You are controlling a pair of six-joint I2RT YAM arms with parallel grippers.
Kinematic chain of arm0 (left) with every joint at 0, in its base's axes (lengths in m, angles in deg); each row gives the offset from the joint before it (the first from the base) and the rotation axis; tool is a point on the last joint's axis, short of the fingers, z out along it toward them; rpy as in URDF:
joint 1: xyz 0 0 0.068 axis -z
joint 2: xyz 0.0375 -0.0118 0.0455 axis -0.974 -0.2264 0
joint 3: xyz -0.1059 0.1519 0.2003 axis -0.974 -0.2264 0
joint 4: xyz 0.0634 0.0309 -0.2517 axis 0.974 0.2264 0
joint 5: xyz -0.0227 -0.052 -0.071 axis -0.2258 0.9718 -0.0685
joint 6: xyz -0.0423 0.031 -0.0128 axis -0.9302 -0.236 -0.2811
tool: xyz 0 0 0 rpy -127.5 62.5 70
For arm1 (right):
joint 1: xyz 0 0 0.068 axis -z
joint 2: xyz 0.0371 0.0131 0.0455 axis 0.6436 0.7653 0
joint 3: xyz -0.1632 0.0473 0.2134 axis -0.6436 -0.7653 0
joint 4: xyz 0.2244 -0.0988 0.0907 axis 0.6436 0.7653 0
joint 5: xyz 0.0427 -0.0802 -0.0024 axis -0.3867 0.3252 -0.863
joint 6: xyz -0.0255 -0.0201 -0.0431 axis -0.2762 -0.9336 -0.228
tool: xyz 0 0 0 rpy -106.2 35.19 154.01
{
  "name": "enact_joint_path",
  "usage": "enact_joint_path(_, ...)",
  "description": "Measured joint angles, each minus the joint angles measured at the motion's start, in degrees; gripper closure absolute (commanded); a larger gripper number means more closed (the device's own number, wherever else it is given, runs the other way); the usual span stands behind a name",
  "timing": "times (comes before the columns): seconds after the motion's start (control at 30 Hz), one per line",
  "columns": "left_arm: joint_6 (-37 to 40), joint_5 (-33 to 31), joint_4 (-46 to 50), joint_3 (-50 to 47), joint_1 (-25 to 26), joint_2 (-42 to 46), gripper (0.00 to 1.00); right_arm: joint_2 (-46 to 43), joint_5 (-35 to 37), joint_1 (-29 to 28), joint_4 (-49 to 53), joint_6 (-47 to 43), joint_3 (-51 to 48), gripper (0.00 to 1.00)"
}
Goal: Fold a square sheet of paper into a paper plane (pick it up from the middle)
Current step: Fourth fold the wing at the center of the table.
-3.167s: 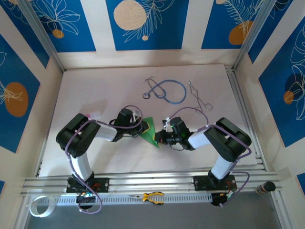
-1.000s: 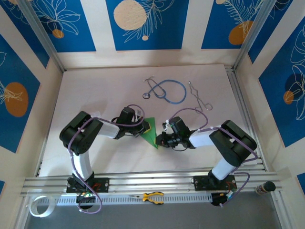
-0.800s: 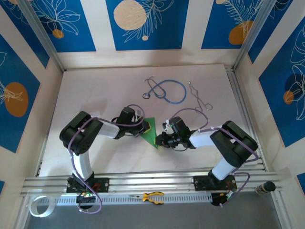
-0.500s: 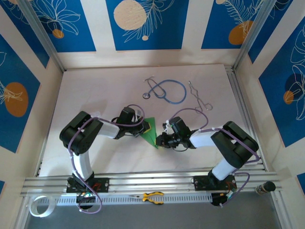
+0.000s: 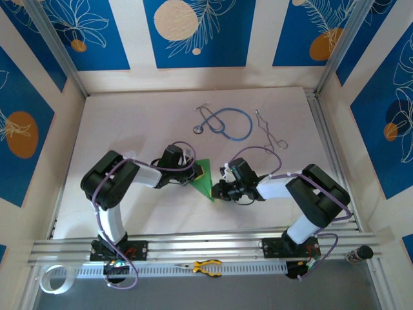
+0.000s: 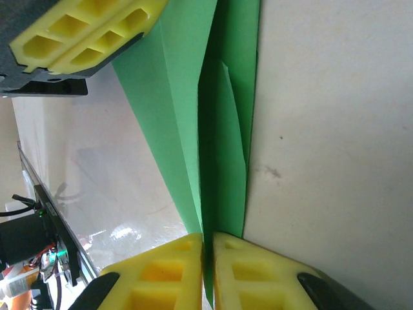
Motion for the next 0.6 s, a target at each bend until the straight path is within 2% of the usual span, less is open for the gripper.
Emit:
enact_joint_path(0.3, -0.02, 0.13, 0.00, 0.00, 0.00, 0.00, 1.00, -0.59, 0.02, -0.04, 1.70, -0.24, -0.13, 0.91)
enact_joint_path(0.6, -0.15, 0.17, 0.02, 0.00, 0.00, 0.00, 1.00, -0.70, -0.85, -0.02, 2.12, -0.90, -0.13, 0.88)
